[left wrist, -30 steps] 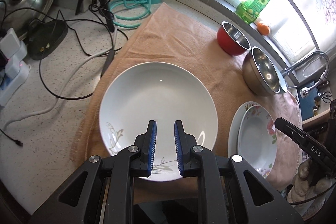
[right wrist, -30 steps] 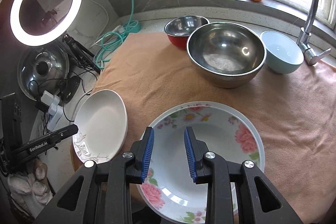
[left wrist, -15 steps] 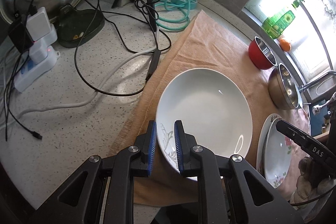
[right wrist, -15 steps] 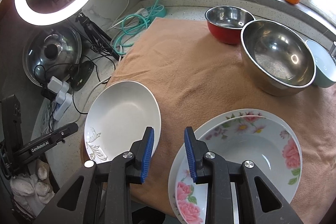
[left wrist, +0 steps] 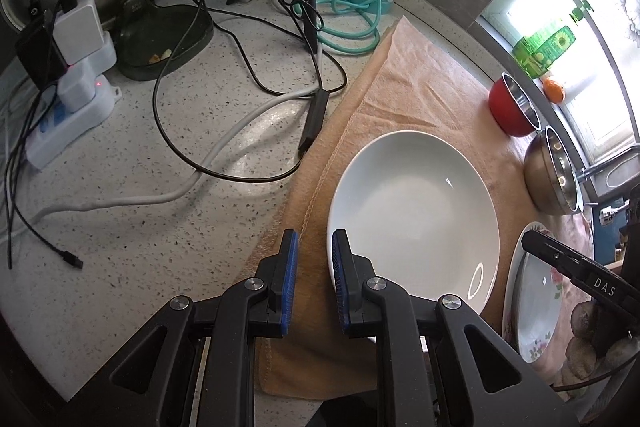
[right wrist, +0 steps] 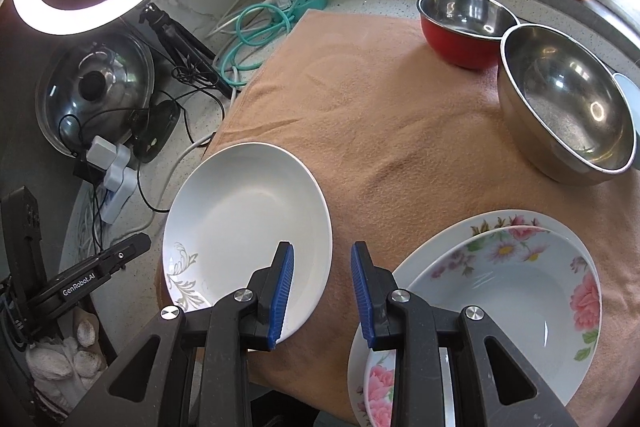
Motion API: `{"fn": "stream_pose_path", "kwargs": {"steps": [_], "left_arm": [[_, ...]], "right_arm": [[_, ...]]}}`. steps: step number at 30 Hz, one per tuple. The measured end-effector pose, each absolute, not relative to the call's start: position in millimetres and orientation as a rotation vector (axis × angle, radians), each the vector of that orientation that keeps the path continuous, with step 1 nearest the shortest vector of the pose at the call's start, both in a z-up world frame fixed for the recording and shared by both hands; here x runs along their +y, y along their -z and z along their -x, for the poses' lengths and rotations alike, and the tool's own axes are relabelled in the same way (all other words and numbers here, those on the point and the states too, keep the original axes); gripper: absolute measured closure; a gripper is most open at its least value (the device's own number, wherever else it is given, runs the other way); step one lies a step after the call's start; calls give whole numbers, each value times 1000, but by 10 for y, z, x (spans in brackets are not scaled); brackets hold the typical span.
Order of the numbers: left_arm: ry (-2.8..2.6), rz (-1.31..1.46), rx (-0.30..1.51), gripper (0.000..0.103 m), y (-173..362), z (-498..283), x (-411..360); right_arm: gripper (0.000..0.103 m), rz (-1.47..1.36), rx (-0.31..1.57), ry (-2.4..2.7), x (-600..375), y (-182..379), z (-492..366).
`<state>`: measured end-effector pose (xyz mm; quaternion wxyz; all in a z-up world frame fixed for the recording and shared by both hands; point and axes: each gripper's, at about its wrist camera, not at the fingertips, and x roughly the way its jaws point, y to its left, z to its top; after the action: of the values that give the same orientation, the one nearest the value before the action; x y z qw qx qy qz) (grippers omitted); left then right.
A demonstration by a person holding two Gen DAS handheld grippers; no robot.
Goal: Organize plates and bowls
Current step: 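Move both tools to the rim of the white oval plate, then close both tools on the white oval plate rim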
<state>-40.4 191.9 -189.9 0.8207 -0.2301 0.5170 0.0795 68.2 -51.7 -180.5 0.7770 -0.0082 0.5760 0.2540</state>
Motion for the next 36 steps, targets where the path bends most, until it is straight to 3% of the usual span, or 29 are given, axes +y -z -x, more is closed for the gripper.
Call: {"fn": "stream_pose_path", "kwargs": {"steps": [7, 17, 36], "left_arm": [[-143, 485, 1120, 88, 1950, 363, 1892], [-122, 473, 1145, 88, 2020, 305, 1858], [-94, 463, 1167, 91, 2104, 198, 1826]], "right_arm": [[76, 49, 1223, -561, -452, 1809, -661], [89, -2, 1282, -559, -468, 1972, -738], [94, -42, 1336, -541, -434, 2163, -826]]}}
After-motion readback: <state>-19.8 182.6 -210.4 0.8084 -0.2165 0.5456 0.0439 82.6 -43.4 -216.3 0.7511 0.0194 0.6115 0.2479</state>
